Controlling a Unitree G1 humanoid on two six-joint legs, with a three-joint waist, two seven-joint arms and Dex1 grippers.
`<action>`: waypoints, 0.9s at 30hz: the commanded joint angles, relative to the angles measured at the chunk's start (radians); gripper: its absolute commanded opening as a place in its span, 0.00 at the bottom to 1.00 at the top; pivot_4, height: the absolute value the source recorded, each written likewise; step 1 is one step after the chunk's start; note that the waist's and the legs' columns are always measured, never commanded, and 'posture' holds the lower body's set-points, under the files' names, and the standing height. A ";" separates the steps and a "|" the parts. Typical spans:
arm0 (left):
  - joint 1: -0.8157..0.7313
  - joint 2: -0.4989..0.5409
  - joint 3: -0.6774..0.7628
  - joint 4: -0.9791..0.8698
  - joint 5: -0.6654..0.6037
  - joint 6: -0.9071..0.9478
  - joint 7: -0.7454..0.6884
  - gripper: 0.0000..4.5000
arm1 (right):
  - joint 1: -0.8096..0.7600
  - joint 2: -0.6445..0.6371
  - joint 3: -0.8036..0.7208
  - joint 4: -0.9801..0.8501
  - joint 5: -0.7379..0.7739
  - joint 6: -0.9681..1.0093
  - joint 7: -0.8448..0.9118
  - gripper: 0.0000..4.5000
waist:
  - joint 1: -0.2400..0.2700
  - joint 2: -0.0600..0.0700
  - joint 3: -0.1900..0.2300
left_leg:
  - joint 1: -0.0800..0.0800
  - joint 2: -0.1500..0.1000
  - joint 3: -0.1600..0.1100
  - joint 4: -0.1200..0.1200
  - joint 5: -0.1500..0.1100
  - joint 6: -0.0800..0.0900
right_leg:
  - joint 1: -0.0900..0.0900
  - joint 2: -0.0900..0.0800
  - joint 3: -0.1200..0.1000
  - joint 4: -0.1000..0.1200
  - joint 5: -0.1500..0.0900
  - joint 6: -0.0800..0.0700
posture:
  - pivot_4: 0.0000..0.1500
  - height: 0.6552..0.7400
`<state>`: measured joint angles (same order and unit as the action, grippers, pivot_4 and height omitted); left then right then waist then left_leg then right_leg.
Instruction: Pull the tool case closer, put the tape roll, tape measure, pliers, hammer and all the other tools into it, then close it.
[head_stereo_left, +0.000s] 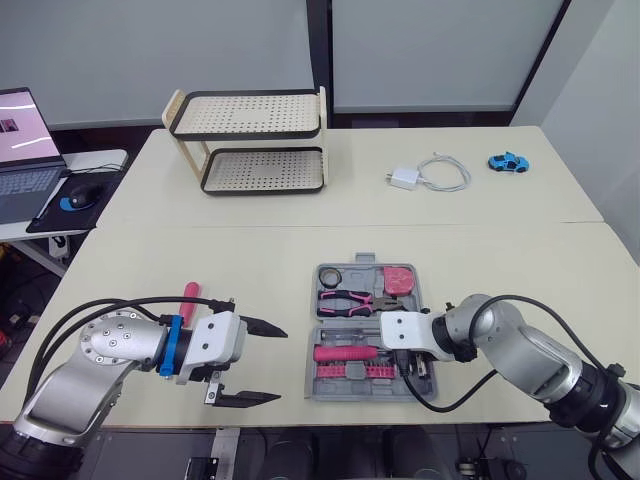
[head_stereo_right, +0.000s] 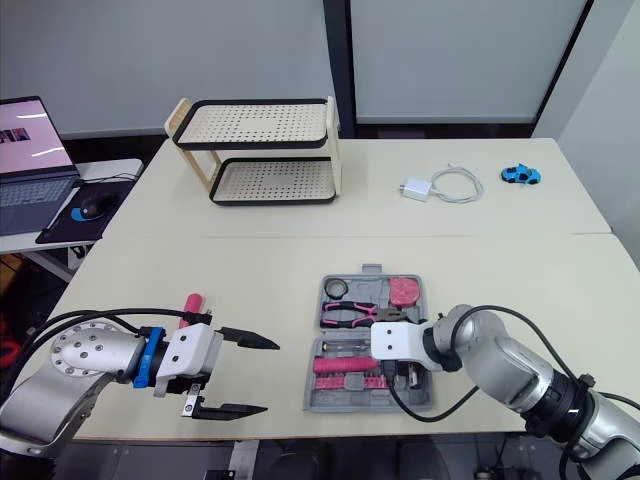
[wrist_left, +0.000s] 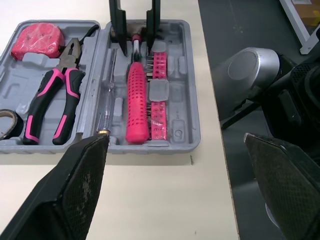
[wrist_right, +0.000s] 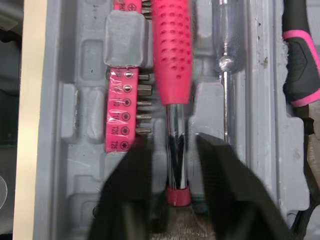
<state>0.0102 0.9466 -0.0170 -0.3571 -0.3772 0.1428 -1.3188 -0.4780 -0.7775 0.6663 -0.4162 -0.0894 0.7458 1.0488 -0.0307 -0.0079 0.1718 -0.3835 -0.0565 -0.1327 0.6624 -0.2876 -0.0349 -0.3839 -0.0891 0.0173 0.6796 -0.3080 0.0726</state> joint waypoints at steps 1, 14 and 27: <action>-0.010 -0.004 -0.005 -0.034 -0.010 0.003 0.007 1.00 | -0.017 0.003 -0.099 -0.083 0.074 0.037 0.032 0.54 | 0.000 0.000 0.000 | 0.000 0.000 0.000 0.000 0.000 0.000 | 0.000 0.000 0.000 0.000 0.000 0.000 | 1.00 1.00; -0.019 -0.005 -0.013 -0.032 -0.011 0.007 0.014 1.00 | 0.032 0.050 -0.136 -0.069 0.115 -0.036 -0.017 0.01 | 0.000 0.000 0.000 | 0.000 0.000 0.000 0.000 0.000 0.000 | 0.000 0.000 0.000 0.000 0.000 0.000 | 1.00 1.00; -0.014 -0.004 -0.012 -0.037 -0.013 0.009 0.020 1.00 | 0.066 0.107 -0.041 0.034 0.046 -0.052 -0.066 0.01 | 0.000 0.000 0.000 | 0.000 0.000 0.000 0.000 0.000 0.000 | 0.000 0.000 0.000 0.000 0.000 0.000 | 1.00 1.00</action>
<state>-0.0048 0.9418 -0.0343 -0.3601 -0.3776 0.1496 -1.2989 -0.4152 -0.6786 0.6181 -0.3764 -0.0304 0.7044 0.9921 -0.0310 -0.0081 0.1717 -0.3834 -0.0566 -0.1329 0.6624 -0.2876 -0.0350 -0.3839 -0.0890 0.0173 0.6797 -0.3080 0.0726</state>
